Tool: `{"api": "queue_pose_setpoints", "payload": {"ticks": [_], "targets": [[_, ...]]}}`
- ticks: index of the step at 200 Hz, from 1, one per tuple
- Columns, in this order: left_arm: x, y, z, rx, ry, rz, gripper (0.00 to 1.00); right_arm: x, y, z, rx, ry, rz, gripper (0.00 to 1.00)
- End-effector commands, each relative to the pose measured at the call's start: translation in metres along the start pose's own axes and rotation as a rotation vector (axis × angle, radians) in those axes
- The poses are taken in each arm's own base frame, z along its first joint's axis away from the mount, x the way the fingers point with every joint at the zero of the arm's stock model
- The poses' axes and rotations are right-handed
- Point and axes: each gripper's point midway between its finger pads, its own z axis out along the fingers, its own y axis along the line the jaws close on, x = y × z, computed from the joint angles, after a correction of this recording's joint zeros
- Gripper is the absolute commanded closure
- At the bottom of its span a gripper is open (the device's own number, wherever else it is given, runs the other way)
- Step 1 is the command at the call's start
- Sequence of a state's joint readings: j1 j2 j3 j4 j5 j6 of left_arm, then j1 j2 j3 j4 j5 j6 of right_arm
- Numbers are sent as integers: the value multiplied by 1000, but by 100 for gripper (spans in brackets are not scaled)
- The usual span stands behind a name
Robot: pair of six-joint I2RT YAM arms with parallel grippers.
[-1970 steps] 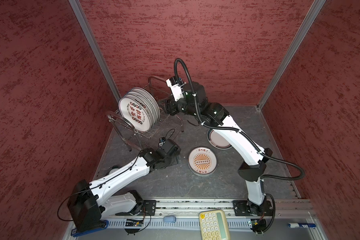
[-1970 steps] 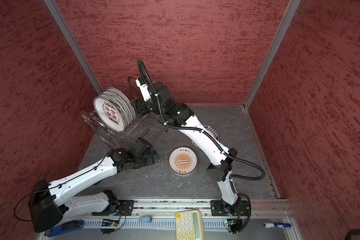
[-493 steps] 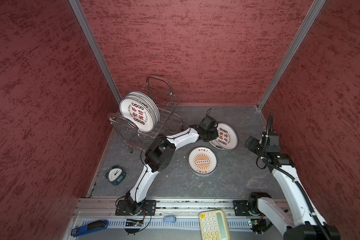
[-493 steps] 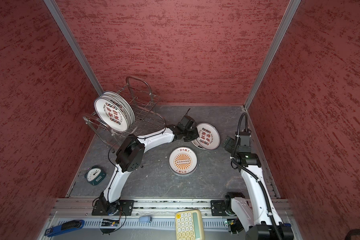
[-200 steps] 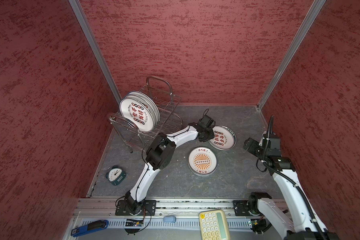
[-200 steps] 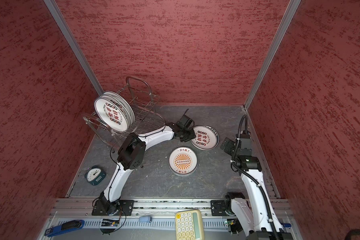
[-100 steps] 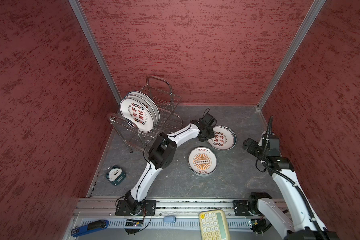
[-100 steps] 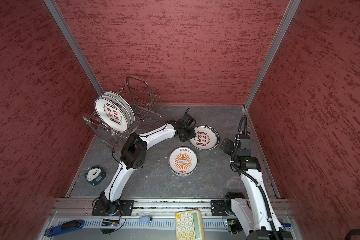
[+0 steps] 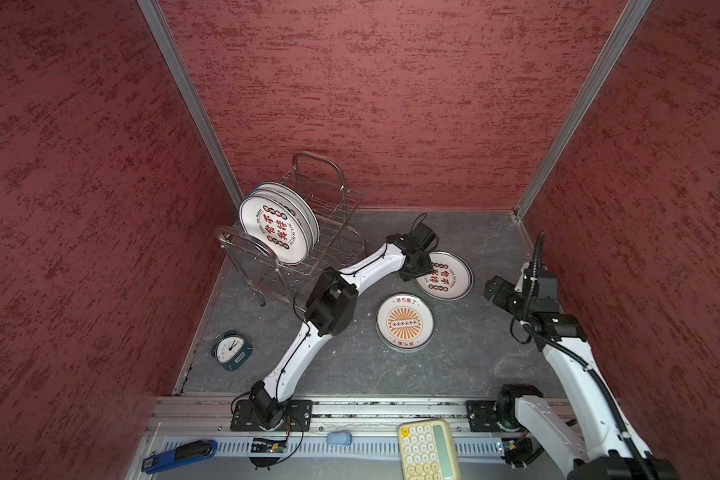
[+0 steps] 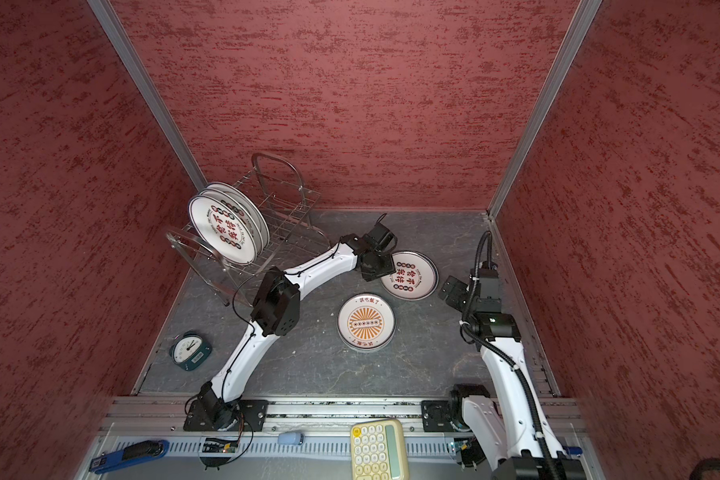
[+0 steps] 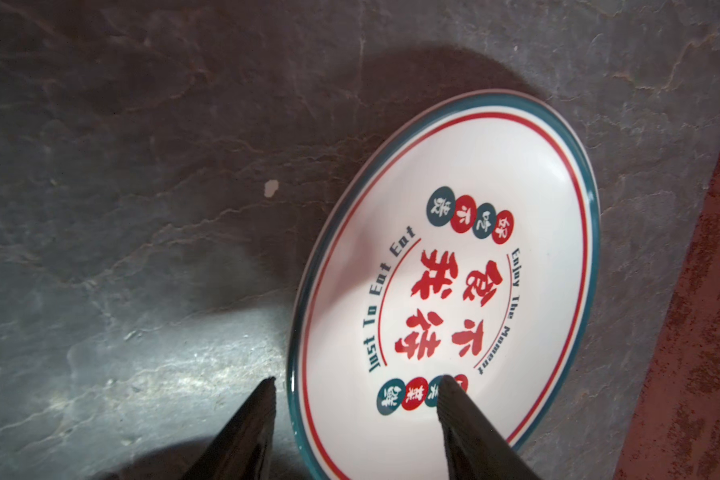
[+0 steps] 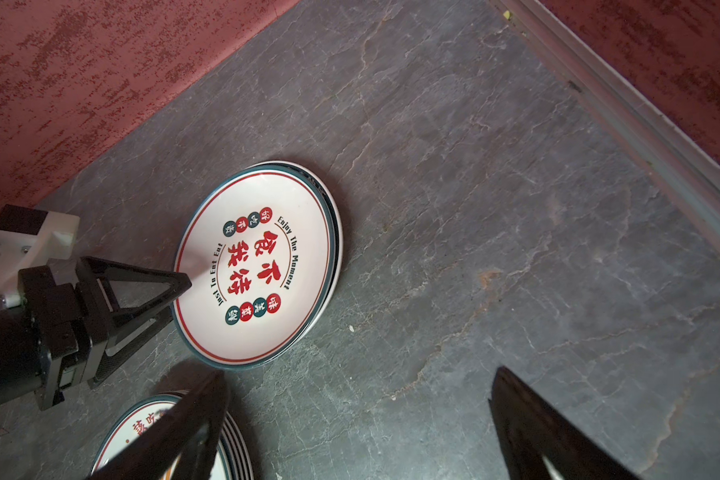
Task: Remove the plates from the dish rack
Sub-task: 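Lay the red-lettered plate flat on the green-rimmed plate and open left gripper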
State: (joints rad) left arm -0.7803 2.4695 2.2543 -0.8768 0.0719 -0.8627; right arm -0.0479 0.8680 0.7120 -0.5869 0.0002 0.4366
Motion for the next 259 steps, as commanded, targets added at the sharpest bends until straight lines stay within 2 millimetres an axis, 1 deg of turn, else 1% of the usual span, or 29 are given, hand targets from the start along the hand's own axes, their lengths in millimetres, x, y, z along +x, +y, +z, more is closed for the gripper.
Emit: {"api": "queue_pose_setpoints", "payload": {"ticks": [1,25,57,87,118,152,178,193,225,244,259], "targets": [[1,8,-4,-51,2,17,36,-4,3,2,-22,-16,-9,1],[0,8,-7,-53,1,24,36,-4,5,3,-29,-17,-9,1],[1,3,0,-36,15,27,35,-7,8,1,-37,-17,-11,1],[3,1,11,-26,41,22,34,-8,9,-2,-43,-20,-13,1],[3,-3,13,-14,44,23,33,-9,9,-6,-42,-26,-18,1],[1,-7,14,7,49,21,31,-7,9,-5,-46,-21,-16,1],[4,-18,10,39,48,31,31,-6,9,-5,-45,-18,-16,1],[6,-22,9,44,47,39,30,-6,9,-5,-46,-18,-16,1],[8,-24,8,50,54,41,30,-6,9,-5,-47,-20,-16,1],[9,-29,4,65,48,59,29,-4,9,-4,-49,-16,-15,1],[8,-26,1,45,46,52,28,-5,10,-5,-56,-17,-13,1]]}}
